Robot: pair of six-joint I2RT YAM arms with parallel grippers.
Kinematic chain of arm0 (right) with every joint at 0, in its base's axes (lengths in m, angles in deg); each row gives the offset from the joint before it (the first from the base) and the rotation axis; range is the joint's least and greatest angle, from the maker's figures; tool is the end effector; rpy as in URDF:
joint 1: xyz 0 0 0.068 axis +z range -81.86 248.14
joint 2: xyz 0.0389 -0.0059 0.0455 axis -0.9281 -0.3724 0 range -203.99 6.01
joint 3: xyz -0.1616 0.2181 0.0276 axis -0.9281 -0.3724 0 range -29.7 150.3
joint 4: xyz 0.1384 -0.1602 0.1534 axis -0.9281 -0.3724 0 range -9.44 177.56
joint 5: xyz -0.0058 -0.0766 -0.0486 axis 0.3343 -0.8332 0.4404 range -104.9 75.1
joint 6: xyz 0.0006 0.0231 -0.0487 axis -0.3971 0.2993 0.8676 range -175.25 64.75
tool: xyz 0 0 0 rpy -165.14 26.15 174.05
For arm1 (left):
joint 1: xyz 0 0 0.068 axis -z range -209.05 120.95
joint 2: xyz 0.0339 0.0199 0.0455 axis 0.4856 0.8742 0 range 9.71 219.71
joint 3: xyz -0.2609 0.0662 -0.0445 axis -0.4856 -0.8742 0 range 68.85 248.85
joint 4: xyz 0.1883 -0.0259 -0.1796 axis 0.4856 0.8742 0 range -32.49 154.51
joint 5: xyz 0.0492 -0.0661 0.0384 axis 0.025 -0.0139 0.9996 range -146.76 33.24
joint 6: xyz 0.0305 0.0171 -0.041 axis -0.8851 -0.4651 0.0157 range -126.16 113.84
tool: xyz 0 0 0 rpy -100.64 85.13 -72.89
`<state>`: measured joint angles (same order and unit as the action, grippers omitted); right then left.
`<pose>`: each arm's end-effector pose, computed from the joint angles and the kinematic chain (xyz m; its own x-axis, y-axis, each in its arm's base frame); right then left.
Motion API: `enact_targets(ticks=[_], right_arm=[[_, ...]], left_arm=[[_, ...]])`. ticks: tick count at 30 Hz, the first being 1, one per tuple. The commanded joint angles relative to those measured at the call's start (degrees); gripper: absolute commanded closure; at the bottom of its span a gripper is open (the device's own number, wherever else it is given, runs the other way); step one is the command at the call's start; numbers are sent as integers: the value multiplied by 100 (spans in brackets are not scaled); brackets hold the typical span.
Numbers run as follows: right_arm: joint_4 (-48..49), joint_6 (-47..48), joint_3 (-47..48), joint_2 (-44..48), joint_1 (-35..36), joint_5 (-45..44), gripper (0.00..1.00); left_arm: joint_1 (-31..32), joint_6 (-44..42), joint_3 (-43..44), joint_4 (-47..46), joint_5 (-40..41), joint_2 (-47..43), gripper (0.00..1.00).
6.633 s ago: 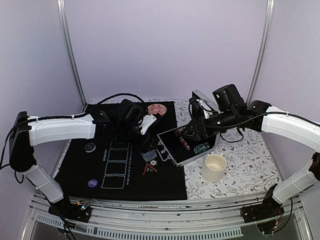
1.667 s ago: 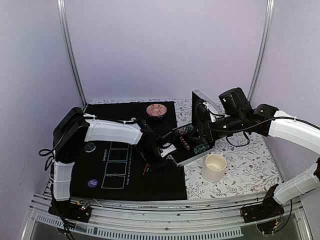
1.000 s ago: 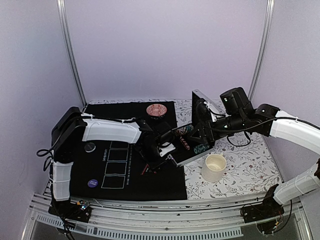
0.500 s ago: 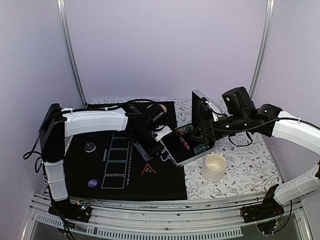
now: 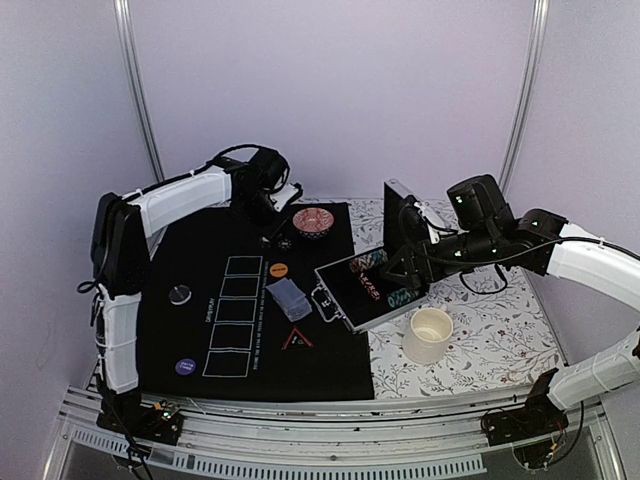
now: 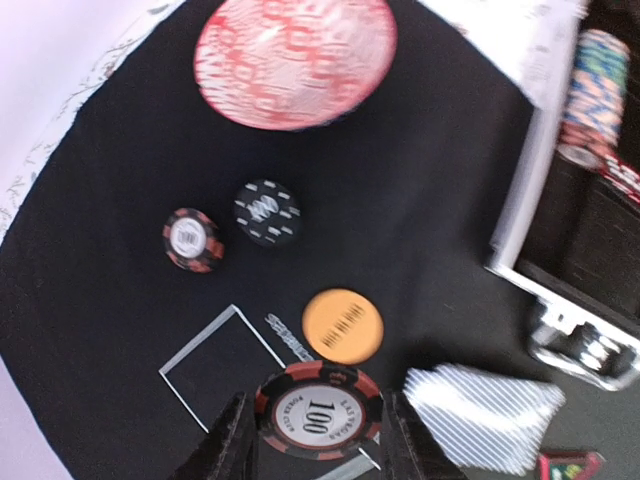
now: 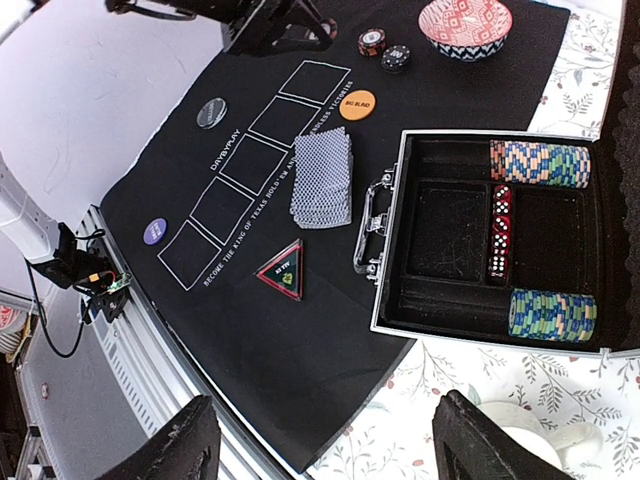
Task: Distribute texas hold em gaming equipment
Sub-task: Place the poker chip in the poker chips pile.
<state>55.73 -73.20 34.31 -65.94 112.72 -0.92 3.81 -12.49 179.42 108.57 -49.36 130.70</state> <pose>0.1880 0.1974 0.3207 -0.6842 -0.2542 -0.6835 -0.6333 0.6719 0.3840 0.3889 -0.2458 0.2585 -0.6800 0.5695 -0.4619 0.5650 0.8085 0.1650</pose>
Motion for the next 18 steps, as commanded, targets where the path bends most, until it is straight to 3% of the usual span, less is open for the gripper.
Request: enact_targets(ticks=[1, 9, 18], right_arm=[[-16, 56, -60, 119, 17, -107, 25], [-49, 86, -8, 16, 18, -131, 25], [-84, 91, 93, -92, 14, -111, 25]], left_arm=[[-362, -263, 834, 379, 194, 752, 69], [-715, -352, 1630, 438, 276, 1617, 69], [-847, -274, 1813, 39, 244, 2024, 68]])
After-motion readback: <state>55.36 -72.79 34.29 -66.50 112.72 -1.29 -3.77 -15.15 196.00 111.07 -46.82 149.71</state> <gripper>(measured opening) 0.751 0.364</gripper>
